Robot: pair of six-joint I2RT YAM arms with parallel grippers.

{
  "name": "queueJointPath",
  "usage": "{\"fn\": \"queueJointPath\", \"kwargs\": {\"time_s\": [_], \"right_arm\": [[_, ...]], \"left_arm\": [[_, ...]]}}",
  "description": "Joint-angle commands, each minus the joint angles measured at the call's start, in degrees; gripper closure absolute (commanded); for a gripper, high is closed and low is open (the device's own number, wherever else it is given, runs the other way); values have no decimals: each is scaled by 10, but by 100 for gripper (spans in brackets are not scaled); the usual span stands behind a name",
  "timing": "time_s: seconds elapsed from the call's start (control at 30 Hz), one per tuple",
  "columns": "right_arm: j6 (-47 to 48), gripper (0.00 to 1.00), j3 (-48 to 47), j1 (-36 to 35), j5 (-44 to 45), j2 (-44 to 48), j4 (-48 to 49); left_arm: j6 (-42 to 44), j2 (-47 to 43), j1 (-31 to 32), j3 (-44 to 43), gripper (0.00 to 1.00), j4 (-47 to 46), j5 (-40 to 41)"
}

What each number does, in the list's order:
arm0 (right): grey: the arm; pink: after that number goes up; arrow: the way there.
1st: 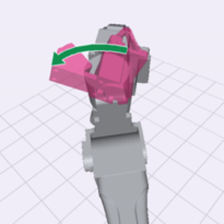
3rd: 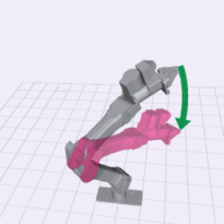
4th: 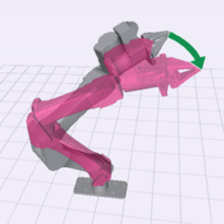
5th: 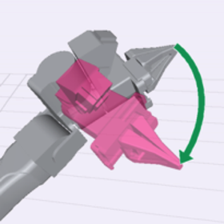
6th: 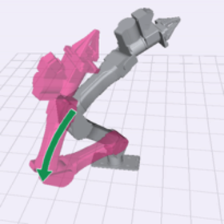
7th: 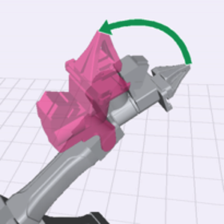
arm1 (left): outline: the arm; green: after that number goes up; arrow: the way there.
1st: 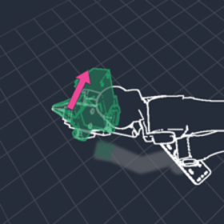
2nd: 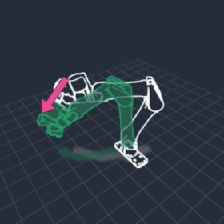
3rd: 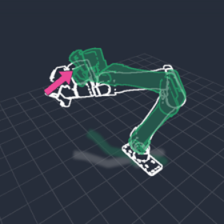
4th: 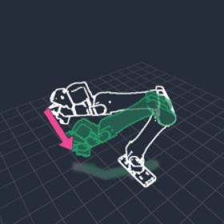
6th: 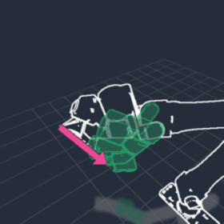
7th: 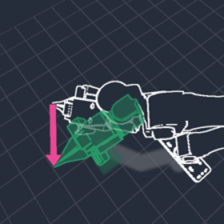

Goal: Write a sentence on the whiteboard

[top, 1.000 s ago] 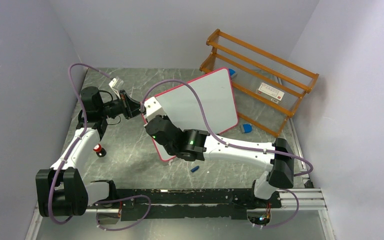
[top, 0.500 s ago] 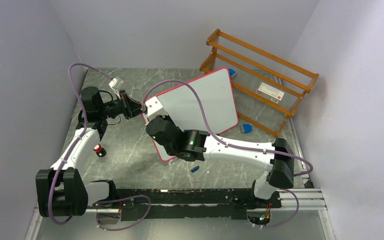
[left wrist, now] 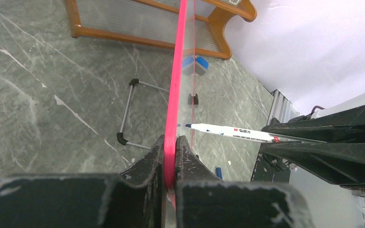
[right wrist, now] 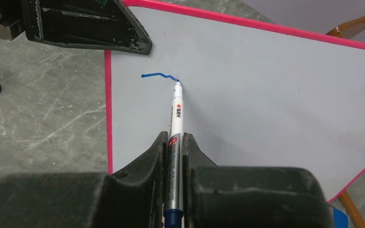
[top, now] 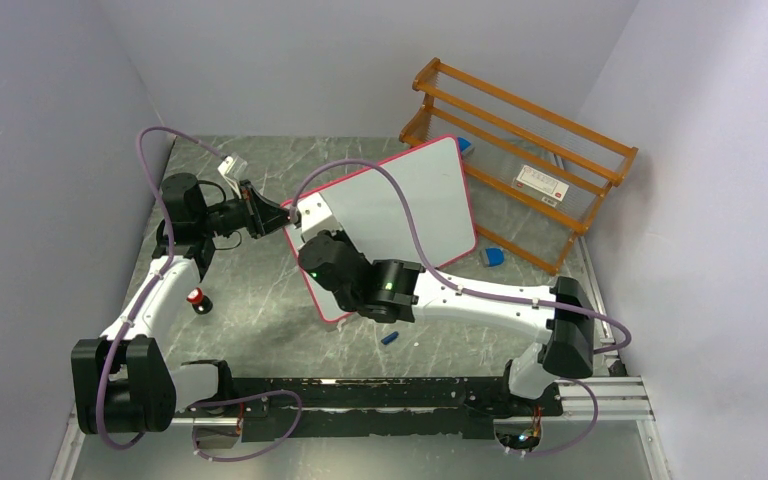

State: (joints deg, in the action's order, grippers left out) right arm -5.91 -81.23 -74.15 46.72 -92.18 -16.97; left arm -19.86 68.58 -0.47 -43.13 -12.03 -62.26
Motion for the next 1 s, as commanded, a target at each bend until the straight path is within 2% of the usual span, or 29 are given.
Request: {"fn": "queueJointPath", "kwargs": {"time_s": [0.0,0.2,0.97], "right_arm": [[1,100,11,2,-17,36,16],[-8,100,14,2,-54,48,7],[-12,100,1,17,-68,16,24]], "left_arm": [[62,3,17,9,95,38,13],[64,5,18,7,95,42,13],[67,4,21,8,95,44,12]]}}
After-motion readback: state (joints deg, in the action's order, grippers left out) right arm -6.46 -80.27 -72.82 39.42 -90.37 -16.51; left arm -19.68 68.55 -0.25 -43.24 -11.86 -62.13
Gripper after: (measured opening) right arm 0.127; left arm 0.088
